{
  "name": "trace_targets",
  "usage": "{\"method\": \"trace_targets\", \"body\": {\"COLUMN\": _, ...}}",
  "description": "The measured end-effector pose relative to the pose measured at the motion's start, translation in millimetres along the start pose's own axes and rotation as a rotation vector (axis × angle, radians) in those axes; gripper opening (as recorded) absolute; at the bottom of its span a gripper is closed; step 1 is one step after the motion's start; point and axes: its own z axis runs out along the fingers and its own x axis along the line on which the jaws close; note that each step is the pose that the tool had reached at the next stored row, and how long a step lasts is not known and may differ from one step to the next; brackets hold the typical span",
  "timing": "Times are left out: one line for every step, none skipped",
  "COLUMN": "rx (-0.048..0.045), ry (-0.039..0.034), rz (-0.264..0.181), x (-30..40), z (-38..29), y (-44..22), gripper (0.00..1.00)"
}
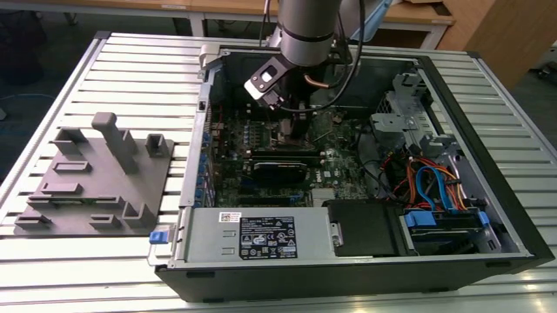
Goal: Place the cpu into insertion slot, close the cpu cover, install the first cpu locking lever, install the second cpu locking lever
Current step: 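Place the cpu into insertion slot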
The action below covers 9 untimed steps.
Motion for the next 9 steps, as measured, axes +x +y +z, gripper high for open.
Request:
{"method": "trace_targets", "body": {"rx": 0.0001, "ry": -0.0001, "rz": 0.0, "x": -0.1, "z": 1.4, "y": -0.1, "gripper": 0.54}}
{"method": "trace_targets", "body": {"rx": 0.0001, "ry": -0.0001, "rz": 0.0, "x": -0.1, "z": 2.7, "y": -0.1, "gripper": 0.54}}
{"method": "trace_targets", "body": {"rx": 0.0001, "ry": -0.0002, "rz": 0.0, "x": -0.1, "z": 4.1, "y": -0.2, "gripper": 0.54}}
{"method": "trace_targets", "body": {"rx": 0.0001, "ry": -0.0002, "rz": 0.0, "x": 0.0, "z": 5.4, "y": -0.2, "gripper": 0.54}}
{"method": "trace_targets", "body": {"rx": 0.0001, "ry": -0.0001, "rz": 0.0, "x": 0.0, "z": 6.6, "y": -0.3, "gripper": 0.54}}
{"method": "trace_targets", "body": {"rx": 0.0001, "ry": -0.0001, "rz": 0.0, "x": 0.0, "z": 7.7, "y": -0.3, "gripper": 0.54}}
{"method": "trace_targets", "body": {"rx": 0.0001, "ry": -0.0002, "rz": 0.0, "x": 0.0, "z": 8.5, "y": -0.3, "gripper": 0.54}}
{"method": "trace_targets", "body": {"rx": 0.0001, "ry": -0.0001, "rz": 0.0, "x": 0.0, "z": 9.1, "y": -0.3, "gripper": 0.54}}
{"method": "trace_targets", "body": {"rx": 0.0001, "ry": -0.0001, "rz": 0.0, "x": 0.0, "z": 9.6, "y": -0.4, "gripper": 0.54}}
